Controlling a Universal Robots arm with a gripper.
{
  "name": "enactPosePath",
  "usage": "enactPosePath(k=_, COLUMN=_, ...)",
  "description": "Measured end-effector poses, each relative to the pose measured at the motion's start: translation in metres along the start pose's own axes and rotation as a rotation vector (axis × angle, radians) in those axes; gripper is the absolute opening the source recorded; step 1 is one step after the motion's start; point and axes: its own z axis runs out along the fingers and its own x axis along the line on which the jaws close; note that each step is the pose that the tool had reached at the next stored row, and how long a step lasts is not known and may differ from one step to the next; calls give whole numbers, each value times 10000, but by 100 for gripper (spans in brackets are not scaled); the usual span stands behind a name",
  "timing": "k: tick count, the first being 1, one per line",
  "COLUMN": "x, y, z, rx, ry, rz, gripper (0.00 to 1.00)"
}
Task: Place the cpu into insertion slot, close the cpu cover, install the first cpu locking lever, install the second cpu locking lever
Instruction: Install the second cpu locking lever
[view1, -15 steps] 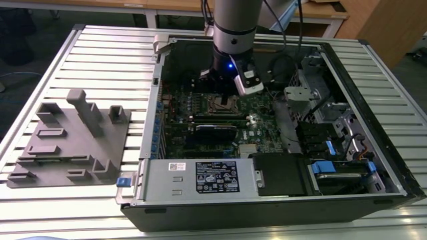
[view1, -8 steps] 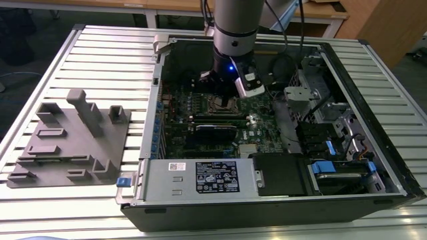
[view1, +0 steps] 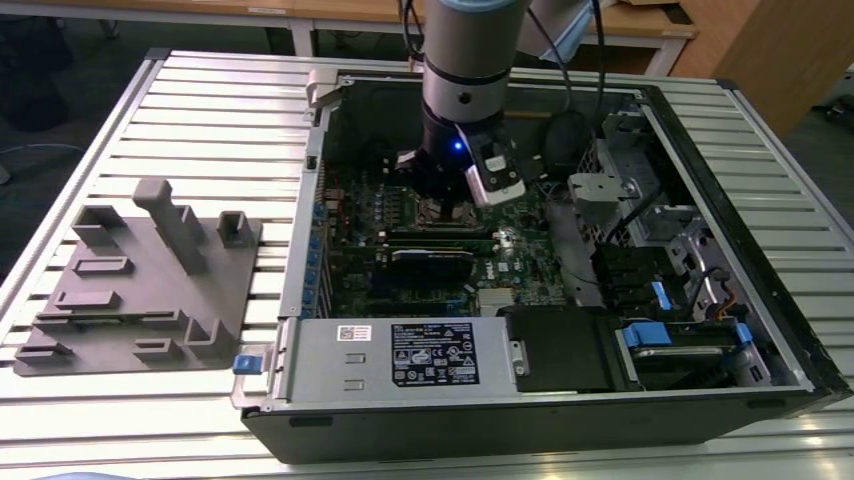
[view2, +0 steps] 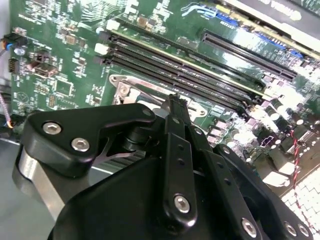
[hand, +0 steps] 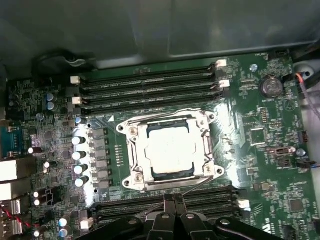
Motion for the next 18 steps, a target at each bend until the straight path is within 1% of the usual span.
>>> enactPosePath(k=3, x=54, y=-14, z=27, rx=1, ry=0, rz=4, gripper=11)
enactPosePath(k=6, x=89, y=-28, z=51, rx=1, ry=0, rz=6, gripper=11)
enactPosePath(k=11, x=128, y=-55, z=104, rx=0, ry=0, rz=7, gripper=11)
enactPosePath(k=14, x=136, y=-69, z=123, rx=0, ry=-1, rz=8, gripper=11)
enactPosePath(k=18, x=168, y=-82, z=144, rx=0, ry=0, rz=9, gripper=11)
